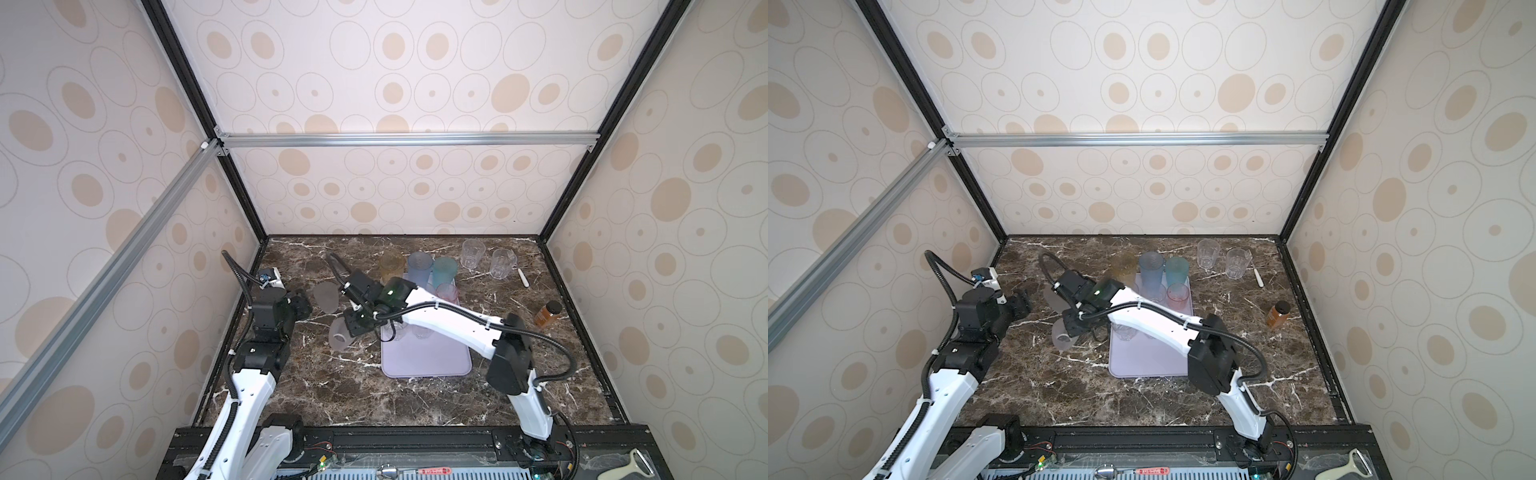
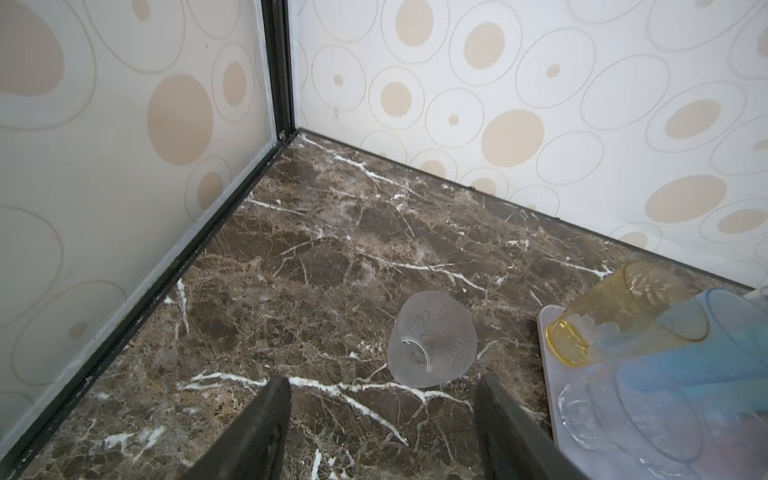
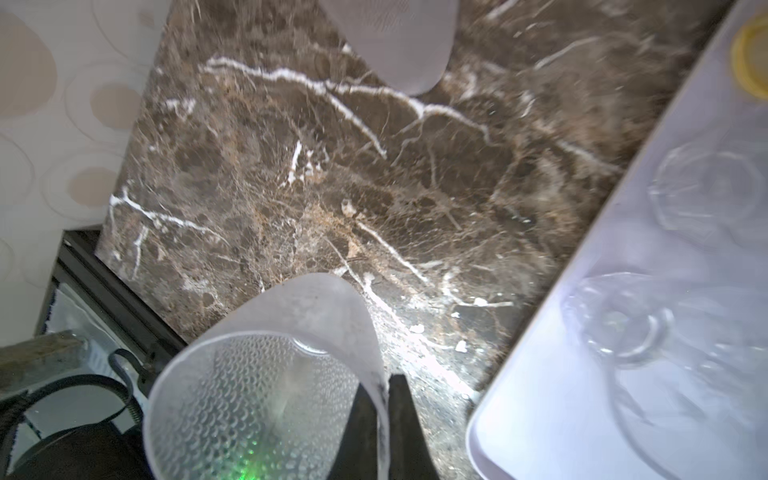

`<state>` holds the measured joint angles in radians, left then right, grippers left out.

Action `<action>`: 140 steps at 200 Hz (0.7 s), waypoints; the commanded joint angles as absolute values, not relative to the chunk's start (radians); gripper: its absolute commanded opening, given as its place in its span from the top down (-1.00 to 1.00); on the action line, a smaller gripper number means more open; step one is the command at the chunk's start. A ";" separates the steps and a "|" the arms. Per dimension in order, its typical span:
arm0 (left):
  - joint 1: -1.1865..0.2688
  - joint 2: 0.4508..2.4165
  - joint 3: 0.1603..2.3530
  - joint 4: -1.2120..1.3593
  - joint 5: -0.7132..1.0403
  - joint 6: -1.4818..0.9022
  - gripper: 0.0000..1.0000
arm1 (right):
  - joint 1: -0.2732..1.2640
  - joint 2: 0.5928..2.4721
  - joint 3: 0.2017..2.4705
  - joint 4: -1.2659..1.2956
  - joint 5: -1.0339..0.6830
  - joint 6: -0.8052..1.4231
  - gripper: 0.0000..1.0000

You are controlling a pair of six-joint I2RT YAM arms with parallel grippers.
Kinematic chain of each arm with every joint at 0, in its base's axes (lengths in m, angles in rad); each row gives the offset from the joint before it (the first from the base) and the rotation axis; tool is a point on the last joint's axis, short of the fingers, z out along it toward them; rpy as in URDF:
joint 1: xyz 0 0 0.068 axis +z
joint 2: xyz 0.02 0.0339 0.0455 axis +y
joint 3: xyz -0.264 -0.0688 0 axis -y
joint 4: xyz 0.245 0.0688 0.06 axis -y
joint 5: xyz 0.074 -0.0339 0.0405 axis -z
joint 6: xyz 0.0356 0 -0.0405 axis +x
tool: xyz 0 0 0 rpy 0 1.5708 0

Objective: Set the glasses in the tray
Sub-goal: 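Grasp the frosted cup with the right gripper and carry it toward the tray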

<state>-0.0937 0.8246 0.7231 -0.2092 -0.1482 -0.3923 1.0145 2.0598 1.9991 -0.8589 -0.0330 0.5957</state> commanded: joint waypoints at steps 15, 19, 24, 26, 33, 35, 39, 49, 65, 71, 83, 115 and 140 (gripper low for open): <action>-0.270 0.848 0.819 -0.237 -0.303 -0.359 -0.41 | 0.904 1.868 1.831 -0.809 -0.007 0.624 0.93; -0.299 0.857 0.826 -0.234 -0.320 -0.360 -0.41 | 0.892 1.848 1.811 -0.805 -0.005 0.626 0.93; -0.332 0.869 0.833 -0.230 -0.337 -0.357 -0.41 | 0.878 1.822 1.787 -0.802 -0.002 0.628 0.93; -0.346 0.875 0.835 -0.226 -0.341 -0.357 -0.41 | 0.873 1.813 1.776 -0.801 0.000 0.630 0.93; -0.386 0.890 0.841 -0.215 -0.353 -0.358 -0.41 | 0.853 1.778 1.742 -0.798 0.009 0.631 0.94; -0.400 0.896 0.843 -0.210 -0.356 -0.360 -0.41 | 0.848 1.770 1.734 -0.798 0.011 0.631 0.94; -0.422 0.906 0.846 -0.202 -0.360 -0.363 -0.41 | 0.837 1.750 1.715 -0.795 0.019 0.631 0.93; -0.476 0.932 0.848 -0.175 -0.370 -0.370 -0.41 | 0.812 1.701 1.669 -0.788 0.032 0.631 0.94; -0.563 0.981 0.854 -0.130 -0.390 -0.371 -0.41 | 0.768 1.633 1.611 -0.799 0.045 0.627 0.94; -0.590 1.002 0.860 -0.118 -0.396 -0.372 -0.41 | 0.749 1.611 1.596 -0.809 0.051 0.624 0.94; -0.651 1.046 0.872 -0.091 -0.402 -0.369 -0.41 | 0.714 1.568 1.562 -0.830 0.065 0.615 0.94; -0.774 1.157 0.901 -0.023 -0.397 -0.360 -0.42 | 0.625 1.470 1.478 -0.877 0.084 0.590 0.95; -0.832 1.229 0.921 0.013 -0.370 -0.363 -0.42 | 0.561 1.428 1.437 -0.933 0.103 0.555 0.94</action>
<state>-0.7856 1.1851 0.8631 -0.0578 -0.3676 -0.3702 0.6048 1.4677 1.4742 -0.8562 0.0662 0.5926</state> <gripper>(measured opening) 0.711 0.061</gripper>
